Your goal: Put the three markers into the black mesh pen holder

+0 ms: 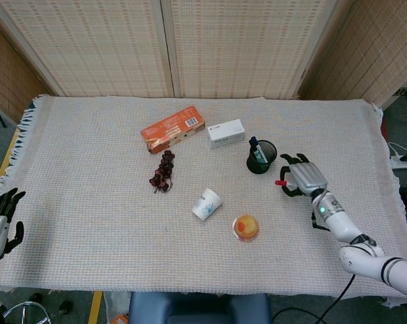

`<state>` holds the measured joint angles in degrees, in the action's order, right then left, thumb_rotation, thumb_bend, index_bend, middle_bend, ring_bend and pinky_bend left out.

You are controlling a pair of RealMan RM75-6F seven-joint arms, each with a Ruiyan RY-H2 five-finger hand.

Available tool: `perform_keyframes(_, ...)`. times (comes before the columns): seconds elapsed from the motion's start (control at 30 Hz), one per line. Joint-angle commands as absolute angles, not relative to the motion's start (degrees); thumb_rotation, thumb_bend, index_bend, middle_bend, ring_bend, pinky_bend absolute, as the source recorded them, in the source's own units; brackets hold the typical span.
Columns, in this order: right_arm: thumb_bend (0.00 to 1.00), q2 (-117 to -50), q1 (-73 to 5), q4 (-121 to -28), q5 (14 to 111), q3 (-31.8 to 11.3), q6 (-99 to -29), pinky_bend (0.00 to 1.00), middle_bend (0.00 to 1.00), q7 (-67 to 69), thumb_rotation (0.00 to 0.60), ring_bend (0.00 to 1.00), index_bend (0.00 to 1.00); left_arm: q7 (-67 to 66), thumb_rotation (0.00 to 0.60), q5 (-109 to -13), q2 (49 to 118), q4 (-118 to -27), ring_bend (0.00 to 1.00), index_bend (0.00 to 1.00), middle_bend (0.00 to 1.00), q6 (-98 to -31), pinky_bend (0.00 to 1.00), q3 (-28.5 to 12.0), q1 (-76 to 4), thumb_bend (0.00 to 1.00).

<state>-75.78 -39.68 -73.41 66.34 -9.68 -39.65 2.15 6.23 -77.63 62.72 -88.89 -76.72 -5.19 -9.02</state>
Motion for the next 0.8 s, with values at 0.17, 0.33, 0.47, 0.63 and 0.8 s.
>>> perform_keyframes(0.17,0.36,-66.81,-38.33,-84.22,73.78,-18.52,-45.86,0.0,0.07,26.9,0.6,0.16,0.57,6.34,0.6,-78.02,62.51,-89.2,0.0,0.1,0.0,-77.25,0.1,-5.15,-8.83,0.6)
perform_keyframes(0.33,0.36,-70.05,-41.06,-76.25,78.46,-20.37,-45.33,0.0,0.07,44.33,0.6,0.16,0.57,6.18,0.6,-78.08,62.41,-89.49,0.0,0.1,0.0,-77.32,0.1,-5.15,-8.83,0.61)
perform_keyframes(0.47,0.36,-75.83,-43.91,-66.25,81.75,-19.63,-45.75,0.0,0.07,55.08,0.6,0.16,0.58,6.29,0.6,-77.96,62.48,-89.35,0.0,0.1,0.0,-77.05,0.1,-5.14,-8.91,0.61)
perform_keyframes(0.63,0.36,-82.97,-47.65,-53.63,85.18,-17.74,-46.61,0.0,0.07,66.92,0.6,0.16,0.59,6.82,0.6,-77.66,62.45,-89.12,0.0,0.1,0.0,-76.87,0.1,-5.27,-8.91,0.61)
perform_keyframes(0.8,0.36,-88.27,-50.79,-43.5,86.98,-14.98,-45.24,0.0,0.07,73.61,0.6,0.16,0.59,7.2,0.6,-77.31,62.64,-88.5,0.0,0.1,0.0,-76.27,0.1,-5.3,-9.08,0.61)
